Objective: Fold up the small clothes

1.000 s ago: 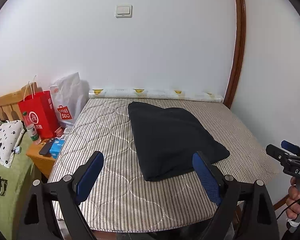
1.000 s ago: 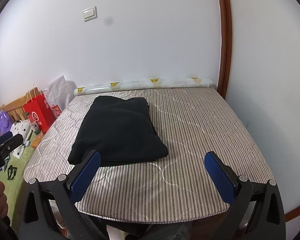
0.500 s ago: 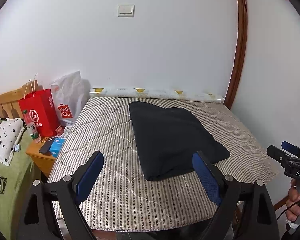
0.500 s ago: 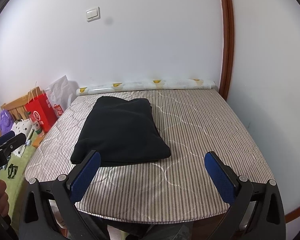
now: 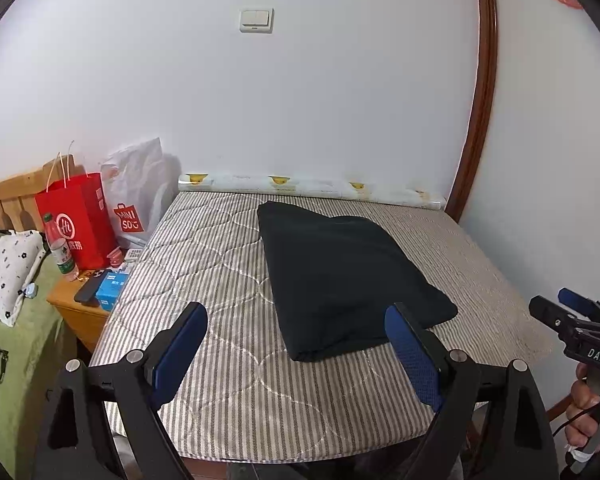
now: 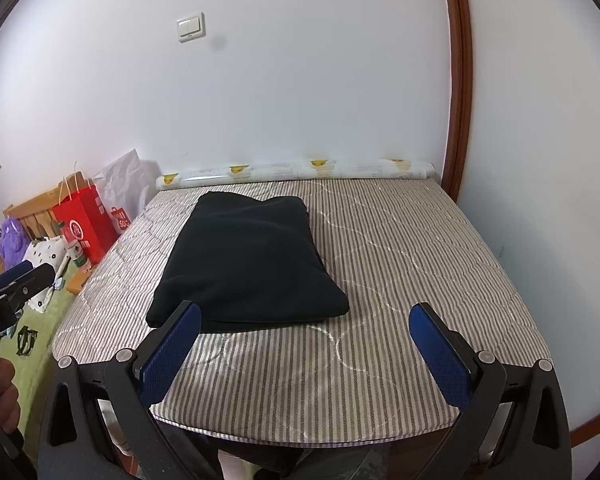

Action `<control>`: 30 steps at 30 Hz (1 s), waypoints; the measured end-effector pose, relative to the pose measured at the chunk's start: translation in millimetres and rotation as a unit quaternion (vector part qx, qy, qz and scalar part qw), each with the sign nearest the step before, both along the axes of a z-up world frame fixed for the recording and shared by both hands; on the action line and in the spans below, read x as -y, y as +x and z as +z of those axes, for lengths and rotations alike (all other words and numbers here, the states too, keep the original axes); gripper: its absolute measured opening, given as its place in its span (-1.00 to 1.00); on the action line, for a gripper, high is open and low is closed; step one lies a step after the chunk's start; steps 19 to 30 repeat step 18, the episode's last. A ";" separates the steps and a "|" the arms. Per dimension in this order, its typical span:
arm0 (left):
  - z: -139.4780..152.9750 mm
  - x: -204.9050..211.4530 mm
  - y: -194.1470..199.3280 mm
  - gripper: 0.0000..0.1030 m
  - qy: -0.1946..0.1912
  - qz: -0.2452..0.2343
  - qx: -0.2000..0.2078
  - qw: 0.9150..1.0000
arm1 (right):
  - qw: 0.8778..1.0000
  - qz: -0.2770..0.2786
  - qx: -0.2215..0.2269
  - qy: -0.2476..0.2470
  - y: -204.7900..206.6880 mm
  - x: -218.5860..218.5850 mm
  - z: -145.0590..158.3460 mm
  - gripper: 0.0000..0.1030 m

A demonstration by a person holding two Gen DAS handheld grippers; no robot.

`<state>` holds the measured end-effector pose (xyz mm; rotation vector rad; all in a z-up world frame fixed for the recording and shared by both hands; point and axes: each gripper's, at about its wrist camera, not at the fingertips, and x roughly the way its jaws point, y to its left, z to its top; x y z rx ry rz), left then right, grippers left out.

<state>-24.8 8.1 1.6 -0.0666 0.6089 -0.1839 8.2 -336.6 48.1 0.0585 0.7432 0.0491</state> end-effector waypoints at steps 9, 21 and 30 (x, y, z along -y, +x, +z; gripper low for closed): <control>0.5 -4.7 -0.5 0.75 -0.005 0.006 0.003 1.000 | 1.000 -0.001 -0.005 0.004 3.9 -3.1 -2.9 0.99; -2.2 -3.4 9.8 0.75 0.004 -0.001 0.002 1.000 | 1.000 -0.003 0.001 0.013 5.4 -0.9 -5.1 0.99; -2.2 -3.4 9.8 0.75 0.004 -0.001 0.002 1.000 | 1.000 -0.003 0.001 0.013 5.4 -0.9 -5.1 0.99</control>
